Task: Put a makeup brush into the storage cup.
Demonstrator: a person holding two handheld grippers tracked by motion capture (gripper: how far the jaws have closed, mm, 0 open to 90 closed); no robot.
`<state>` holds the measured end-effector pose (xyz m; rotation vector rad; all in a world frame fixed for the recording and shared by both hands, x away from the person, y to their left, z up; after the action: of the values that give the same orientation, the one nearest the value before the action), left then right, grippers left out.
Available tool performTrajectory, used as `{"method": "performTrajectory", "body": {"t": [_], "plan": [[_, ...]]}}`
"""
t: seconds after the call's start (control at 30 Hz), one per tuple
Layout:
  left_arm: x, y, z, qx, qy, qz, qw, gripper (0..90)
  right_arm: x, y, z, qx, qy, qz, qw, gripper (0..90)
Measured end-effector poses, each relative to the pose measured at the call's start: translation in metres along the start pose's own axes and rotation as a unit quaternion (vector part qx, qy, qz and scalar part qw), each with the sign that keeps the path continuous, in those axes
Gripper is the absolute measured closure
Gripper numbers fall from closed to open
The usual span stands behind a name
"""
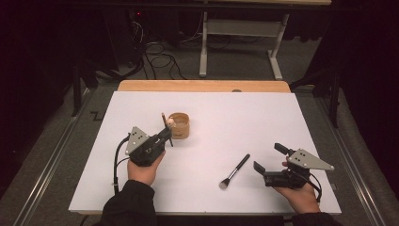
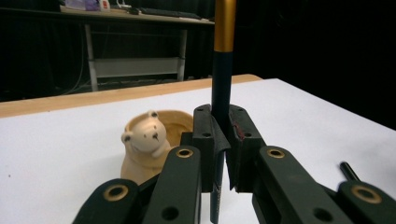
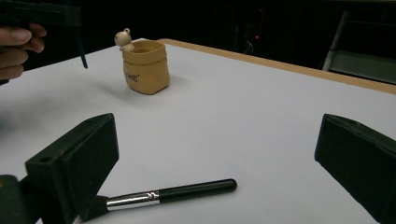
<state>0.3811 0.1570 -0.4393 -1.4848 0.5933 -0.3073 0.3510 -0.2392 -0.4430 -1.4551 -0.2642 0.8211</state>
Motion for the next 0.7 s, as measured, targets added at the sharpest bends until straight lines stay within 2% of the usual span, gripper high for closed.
{"method": "performTrajectory", "body": {"t": [0.1, 0.33, 0.4, 0.57, 0.7], "plan": [[0.006, -0.008, 0.002, -0.003, -0.003, -0.004, 1.0000, 83.4, -0.001, 0.000, -0.001, 0.004, 0.000, 0.001, 1.0000, 0.3], [0.017, -0.028, 0.004, 0.005, -0.009, -0.006, 0.9999, 83.4, 0.000, 0.000, 0.000, 0.006, -0.002, 0.000, 1.0000, 0.3], [0.021, -0.031, 0.005, 0.007, -0.012, -0.006, 0.9999, 83.4, 0.000, 0.001, 0.000, 0.003, -0.002, 0.001, 1.0000, 0.3], [0.030, -0.035, 0.014, -0.008, -0.018, -0.006, 0.9998, 83.4, 0.000, 0.001, 0.001, 0.003, -0.002, 0.002, 1.0000, 0.5], [0.035, -0.038, 0.020, -0.009, -0.024, -0.002, 0.9997, 83.5, 0.001, 0.001, 0.001, 0.005, -0.003, 0.003, 1.0000, 0.5]]}}
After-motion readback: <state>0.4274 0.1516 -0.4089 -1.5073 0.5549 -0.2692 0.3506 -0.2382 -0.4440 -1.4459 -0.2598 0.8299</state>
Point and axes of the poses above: each handheld gripper's, and its own axes: x roughly forward along the jaws, y roughly out of its underside, z roughly to its left, the point moved 3 cm from there along x, roughly forward along the jaws, and after that the axes turned 8 degrees about x, right-handed, at the moved point
